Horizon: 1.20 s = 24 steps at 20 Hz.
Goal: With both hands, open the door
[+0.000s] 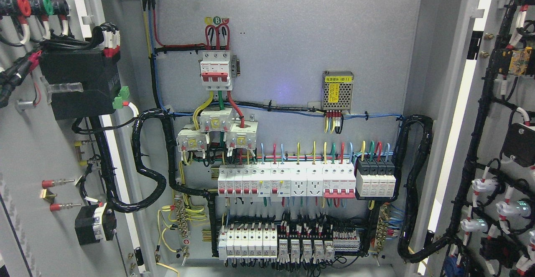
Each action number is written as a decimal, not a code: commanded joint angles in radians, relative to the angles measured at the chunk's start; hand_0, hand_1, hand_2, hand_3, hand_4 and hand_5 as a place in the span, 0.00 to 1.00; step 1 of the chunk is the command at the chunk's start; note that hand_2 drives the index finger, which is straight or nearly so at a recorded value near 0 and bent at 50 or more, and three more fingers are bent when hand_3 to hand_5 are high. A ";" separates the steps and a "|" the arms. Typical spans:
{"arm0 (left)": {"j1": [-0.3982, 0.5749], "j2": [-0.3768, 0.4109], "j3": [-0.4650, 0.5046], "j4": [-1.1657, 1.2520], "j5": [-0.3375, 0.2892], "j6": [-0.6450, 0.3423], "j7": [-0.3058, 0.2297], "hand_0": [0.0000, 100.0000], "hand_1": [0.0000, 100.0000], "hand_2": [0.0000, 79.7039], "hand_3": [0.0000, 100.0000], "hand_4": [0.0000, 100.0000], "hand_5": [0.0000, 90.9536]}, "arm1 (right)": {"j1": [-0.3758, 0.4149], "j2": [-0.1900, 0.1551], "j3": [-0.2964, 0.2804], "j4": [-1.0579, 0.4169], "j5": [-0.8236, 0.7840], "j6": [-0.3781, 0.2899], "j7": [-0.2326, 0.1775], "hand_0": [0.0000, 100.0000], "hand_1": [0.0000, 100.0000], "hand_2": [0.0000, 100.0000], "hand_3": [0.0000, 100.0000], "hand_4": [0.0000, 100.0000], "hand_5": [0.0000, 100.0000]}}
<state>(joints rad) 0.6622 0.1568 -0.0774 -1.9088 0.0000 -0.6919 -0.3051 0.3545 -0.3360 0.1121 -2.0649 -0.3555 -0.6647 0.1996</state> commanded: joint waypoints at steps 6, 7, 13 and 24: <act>-0.098 -0.046 0.051 -0.099 0.018 -0.008 0.001 0.00 0.00 0.00 0.00 0.04 0.00 | 0.026 -0.024 -0.015 -0.024 -0.003 -0.035 0.000 0.00 0.00 0.00 0.00 0.00 0.00; -0.105 -0.048 0.051 -0.099 0.018 -0.008 0.003 0.00 0.00 0.00 0.00 0.04 0.00 | 0.024 -0.029 -0.015 -0.024 -0.003 -0.035 0.000 0.00 0.00 0.00 0.00 0.00 0.00; -0.147 -0.063 0.050 -0.110 0.043 -0.055 0.003 0.00 0.00 0.00 0.00 0.04 0.00 | -0.005 -0.063 -0.015 -0.023 -0.060 -0.023 -0.002 0.00 0.00 0.00 0.00 0.00 0.00; -0.240 -0.088 0.050 -0.111 0.043 -0.057 0.003 0.00 0.00 0.00 0.00 0.04 0.00 | -0.029 -0.127 -0.023 -0.018 -0.129 -0.016 -0.006 0.00 0.00 0.00 0.00 0.00 0.00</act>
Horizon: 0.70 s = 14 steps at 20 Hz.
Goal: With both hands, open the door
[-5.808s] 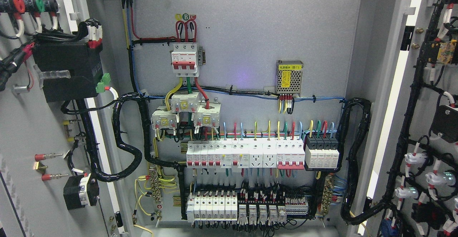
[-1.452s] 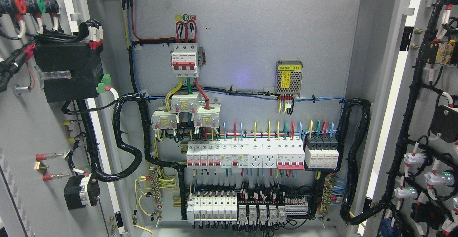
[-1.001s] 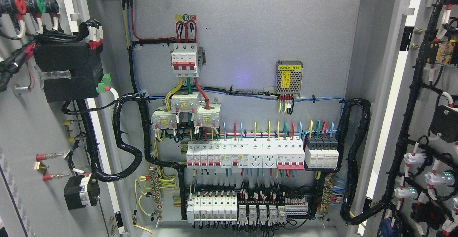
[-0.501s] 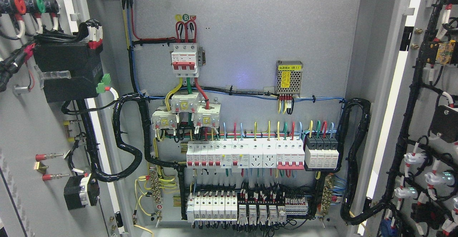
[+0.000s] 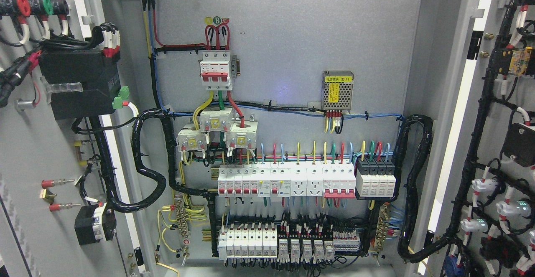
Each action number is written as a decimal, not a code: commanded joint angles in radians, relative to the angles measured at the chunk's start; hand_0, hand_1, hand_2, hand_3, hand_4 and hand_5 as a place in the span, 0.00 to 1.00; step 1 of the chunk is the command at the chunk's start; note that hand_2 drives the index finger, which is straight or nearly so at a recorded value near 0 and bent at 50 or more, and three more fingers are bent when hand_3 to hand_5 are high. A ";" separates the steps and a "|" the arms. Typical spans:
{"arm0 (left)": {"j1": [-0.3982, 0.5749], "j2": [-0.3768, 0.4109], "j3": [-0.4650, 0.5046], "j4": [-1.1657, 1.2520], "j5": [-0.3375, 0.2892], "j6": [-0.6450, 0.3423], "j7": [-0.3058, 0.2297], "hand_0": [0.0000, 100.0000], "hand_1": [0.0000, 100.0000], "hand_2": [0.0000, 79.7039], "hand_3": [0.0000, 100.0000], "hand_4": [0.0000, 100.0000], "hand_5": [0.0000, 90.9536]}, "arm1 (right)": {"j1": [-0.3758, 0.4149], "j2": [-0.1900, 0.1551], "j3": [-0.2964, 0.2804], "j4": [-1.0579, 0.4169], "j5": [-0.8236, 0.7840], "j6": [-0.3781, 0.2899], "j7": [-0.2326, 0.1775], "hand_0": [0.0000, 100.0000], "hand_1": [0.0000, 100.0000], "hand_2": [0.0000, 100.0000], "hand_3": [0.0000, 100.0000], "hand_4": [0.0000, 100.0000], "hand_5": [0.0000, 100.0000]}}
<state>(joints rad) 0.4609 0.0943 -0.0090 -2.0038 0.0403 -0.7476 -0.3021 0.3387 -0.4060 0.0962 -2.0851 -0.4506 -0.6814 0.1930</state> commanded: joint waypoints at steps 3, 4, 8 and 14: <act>-0.048 -0.025 -0.017 -0.018 0.003 -0.001 0.000 0.00 0.00 0.00 0.00 0.04 0.00 | -0.029 -0.071 -0.020 0.005 -0.043 0.000 0.000 0.00 0.00 0.00 0.00 0.00 0.00; -0.053 -0.027 -0.016 -0.018 0.003 -0.001 0.000 0.00 0.00 0.00 0.00 0.04 0.00 | -0.035 -0.074 -0.020 0.005 -0.051 0.000 0.000 0.00 0.00 0.00 0.00 0.00 0.00; -0.065 -0.042 0.000 -0.021 0.004 -0.013 0.017 0.00 0.00 0.00 0.00 0.04 0.00 | -0.040 -0.091 -0.021 0.007 -0.062 0.000 0.000 0.00 0.00 0.00 0.00 0.00 0.00; -0.067 -0.047 0.020 -0.020 0.007 -0.047 0.029 0.00 0.00 0.00 0.00 0.04 0.00 | -0.038 -0.108 -0.033 0.019 -0.065 0.000 0.000 0.00 0.00 0.00 0.00 0.00 0.00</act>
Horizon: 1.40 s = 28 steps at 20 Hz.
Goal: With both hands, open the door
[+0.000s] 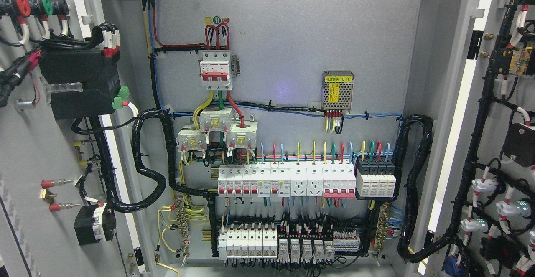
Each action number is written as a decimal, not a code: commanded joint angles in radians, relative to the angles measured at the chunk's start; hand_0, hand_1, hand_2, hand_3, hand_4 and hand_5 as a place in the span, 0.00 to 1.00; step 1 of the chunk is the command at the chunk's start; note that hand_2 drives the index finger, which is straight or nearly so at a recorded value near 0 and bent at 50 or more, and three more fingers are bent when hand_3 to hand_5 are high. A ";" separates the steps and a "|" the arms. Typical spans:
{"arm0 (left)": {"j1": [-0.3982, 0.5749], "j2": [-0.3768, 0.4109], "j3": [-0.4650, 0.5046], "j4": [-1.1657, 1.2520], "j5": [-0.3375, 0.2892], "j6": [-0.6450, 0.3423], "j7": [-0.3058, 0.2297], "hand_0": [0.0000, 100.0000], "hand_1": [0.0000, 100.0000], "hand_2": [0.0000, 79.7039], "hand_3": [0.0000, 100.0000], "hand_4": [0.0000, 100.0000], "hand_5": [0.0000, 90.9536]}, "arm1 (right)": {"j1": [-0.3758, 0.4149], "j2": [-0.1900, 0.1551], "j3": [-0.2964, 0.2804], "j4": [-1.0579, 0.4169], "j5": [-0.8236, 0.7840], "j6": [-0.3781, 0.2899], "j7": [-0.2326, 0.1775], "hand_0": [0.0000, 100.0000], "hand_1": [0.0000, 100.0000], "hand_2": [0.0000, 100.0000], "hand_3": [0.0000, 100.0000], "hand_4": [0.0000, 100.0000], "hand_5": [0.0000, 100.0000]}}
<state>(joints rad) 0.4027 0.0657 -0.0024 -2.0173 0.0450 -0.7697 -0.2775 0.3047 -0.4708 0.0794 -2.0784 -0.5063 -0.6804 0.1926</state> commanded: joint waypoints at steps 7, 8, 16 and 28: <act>-0.008 -0.024 0.041 -0.003 0.035 -0.025 0.044 0.00 0.00 0.00 0.00 0.04 0.00 | 0.004 -0.083 -0.018 0.023 -0.066 -0.002 0.004 0.00 0.00 0.00 0.00 0.00 0.00; -0.007 -0.023 0.045 -0.001 0.035 -0.026 0.050 0.00 0.00 0.00 0.00 0.04 0.00 | 0.007 -0.084 -0.017 0.024 -0.083 -0.002 0.004 0.00 0.00 0.00 0.00 0.00 0.00; -0.007 -0.023 0.068 0.005 0.062 -0.026 0.054 0.00 0.00 0.00 0.00 0.04 0.00 | 0.013 -0.097 -0.016 0.049 -0.121 -0.008 0.014 0.00 0.00 0.00 0.00 0.00 0.00; -0.007 -0.014 0.123 0.008 0.107 -0.025 0.055 0.00 0.00 0.00 0.00 0.04 0.00 | 0.013 -0.100 -0.043 0.087 -0.129 -0.014 0.018 0.00 0.00 0.00 0.00 0.00 0.00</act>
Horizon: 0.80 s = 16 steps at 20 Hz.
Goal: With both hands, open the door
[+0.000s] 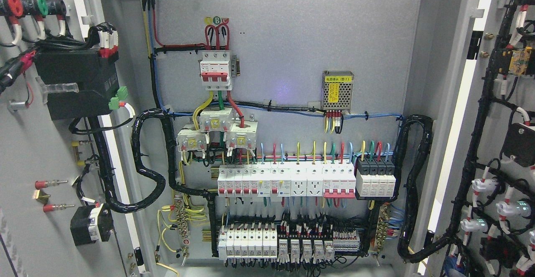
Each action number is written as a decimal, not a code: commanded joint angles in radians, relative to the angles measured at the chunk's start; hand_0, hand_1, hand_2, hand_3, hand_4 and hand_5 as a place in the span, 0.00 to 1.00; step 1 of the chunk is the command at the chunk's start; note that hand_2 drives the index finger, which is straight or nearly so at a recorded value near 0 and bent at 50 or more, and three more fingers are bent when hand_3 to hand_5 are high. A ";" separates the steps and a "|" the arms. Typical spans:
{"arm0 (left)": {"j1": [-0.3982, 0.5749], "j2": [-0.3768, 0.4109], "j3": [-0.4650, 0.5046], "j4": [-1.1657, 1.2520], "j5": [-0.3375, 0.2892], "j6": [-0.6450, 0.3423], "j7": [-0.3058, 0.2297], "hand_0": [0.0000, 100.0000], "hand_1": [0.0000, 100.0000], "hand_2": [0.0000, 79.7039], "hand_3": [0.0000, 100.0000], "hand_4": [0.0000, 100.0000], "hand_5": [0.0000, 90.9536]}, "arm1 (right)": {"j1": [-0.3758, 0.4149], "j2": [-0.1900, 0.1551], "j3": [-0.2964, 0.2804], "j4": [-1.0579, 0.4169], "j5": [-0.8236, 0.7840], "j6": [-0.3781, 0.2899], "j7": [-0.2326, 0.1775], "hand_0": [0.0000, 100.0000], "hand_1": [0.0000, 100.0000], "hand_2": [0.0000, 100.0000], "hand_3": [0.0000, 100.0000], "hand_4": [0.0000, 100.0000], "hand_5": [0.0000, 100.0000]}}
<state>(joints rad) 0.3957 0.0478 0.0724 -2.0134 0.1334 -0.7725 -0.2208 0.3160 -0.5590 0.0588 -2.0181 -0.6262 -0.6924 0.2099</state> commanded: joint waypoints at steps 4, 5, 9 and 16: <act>0.005 0.020 0.095 0.004 0.058 -0.022 -0.003 0.00 0.00 0.00 0.00 0.04 0.00 | 0.003 -0.006 -0.036 0.027 -0.049 -0.002 0.000 0.00 0.00 0.00 0.00 0.00 0.00; 0.006 0.029 0.102 0.004 0.067 -0.021 -0.003 0.00 0.00 0.00 0.00 0.04 0.00 | 0.003 -0.006 -0.039 0.027 -0.052 -0.002 0.000 0.00 0.00 0.00 0.00 0.00 0.00; 0.009 0.052 0.135 0.008 0.104 -0.019 -0.003 0.00 0.00 0.00 0.00 0.04 0.00 | 0.021 -0.006 -0.048 0.027 -0.052 -0.007 0.000 0.00 0.00 0.00 0.00 0.00 0.00; 0.012 0.084 0.201 0.016 0.160 -0.010 -0.003 0.00 0.00 0.00 0.00 0.04 0.00 | 0.054 -0.004 -0.059 0.027 -0.052 -0.025 0.065 0.00 0.00 0.00 0.00 0.00 0.00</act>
<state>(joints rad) 0.4051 0.0891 0.1836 -2.0061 0.2497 -0.7726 -0.2241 0.3486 -0.5630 0.0142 -1.9976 -0.6744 -0.7143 0.2476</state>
